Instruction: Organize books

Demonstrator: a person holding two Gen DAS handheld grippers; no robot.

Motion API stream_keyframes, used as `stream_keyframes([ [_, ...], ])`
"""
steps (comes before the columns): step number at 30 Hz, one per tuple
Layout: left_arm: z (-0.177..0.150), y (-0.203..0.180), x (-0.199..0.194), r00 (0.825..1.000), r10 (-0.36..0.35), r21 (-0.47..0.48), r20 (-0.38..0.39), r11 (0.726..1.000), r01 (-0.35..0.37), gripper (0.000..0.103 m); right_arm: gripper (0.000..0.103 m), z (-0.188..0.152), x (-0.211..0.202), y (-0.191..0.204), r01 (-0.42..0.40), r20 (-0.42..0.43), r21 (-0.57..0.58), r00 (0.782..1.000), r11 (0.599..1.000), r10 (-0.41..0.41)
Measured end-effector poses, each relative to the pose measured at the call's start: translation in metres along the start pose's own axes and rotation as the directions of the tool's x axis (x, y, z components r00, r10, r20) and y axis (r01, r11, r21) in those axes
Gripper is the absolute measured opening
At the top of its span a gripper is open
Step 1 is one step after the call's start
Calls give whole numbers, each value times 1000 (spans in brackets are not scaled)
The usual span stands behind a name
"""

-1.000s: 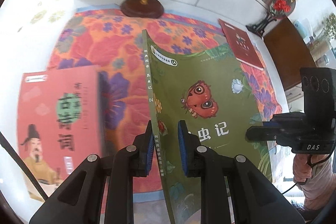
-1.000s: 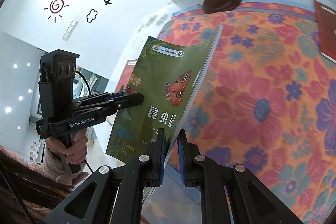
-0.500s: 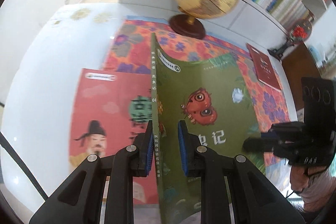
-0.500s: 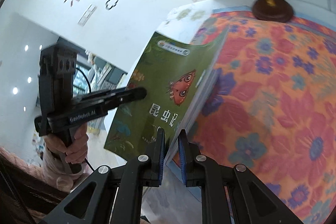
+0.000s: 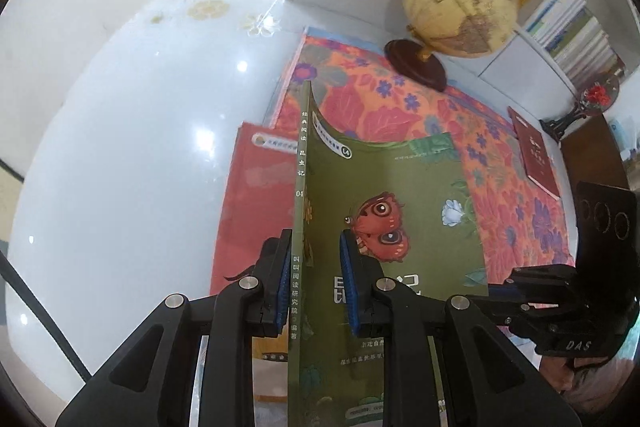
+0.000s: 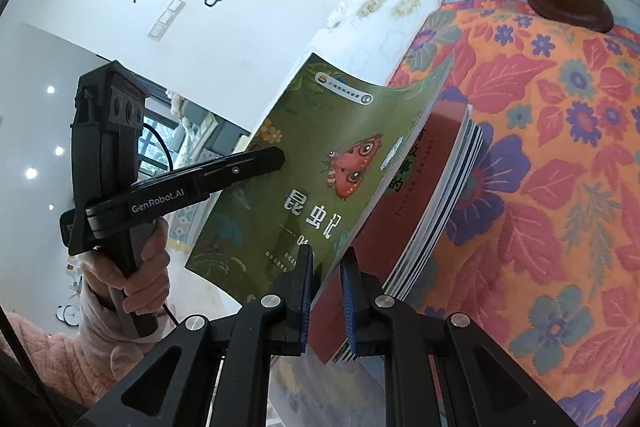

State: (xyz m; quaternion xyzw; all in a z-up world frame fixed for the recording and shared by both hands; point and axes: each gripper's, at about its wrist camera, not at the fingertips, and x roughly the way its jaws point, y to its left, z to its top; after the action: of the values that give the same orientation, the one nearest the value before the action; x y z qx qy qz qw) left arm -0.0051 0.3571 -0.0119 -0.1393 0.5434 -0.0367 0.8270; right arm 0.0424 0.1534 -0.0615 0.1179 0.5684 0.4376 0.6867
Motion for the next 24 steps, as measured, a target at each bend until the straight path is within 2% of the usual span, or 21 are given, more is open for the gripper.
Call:
stream_keyframes([
  [6, 1, 16, 12, 1000, 4, -39, -20, 999, -5, 18, 13, 0, 11, -5, 9, -3, 30, 1000, 1000, -9],
  [9, 1, 23, 22, 998, 39, -43, -43, 998, -41, 18, 13, -3, 17, -7, 29, 0, 38, 1000, 999, -29],
  [16, -1, 31, 30, 997, 49, -74, -63, 996, -54, 22, 13, -3, 27, -15, 52, -42, 56, 998, 997, -50],
  [18, -1, 33, 31, 996, 67, -81, -66, 994, -73, 25, 13, -2, 29, -15, 54, -50, 54, 997, 997, -52],
  [22, -3, 36, 30, 988, 135, -65, -70, 988, -139, 25, 15, -3, 29, -18, 70, -35, 66, 997, 995, -68],
  [24, -4, 36, 29, 988, 136, -57, -71, 989, -140, 25, 15, -4, 30, -19, 62, -41, 78, 997, 995, -59],
])
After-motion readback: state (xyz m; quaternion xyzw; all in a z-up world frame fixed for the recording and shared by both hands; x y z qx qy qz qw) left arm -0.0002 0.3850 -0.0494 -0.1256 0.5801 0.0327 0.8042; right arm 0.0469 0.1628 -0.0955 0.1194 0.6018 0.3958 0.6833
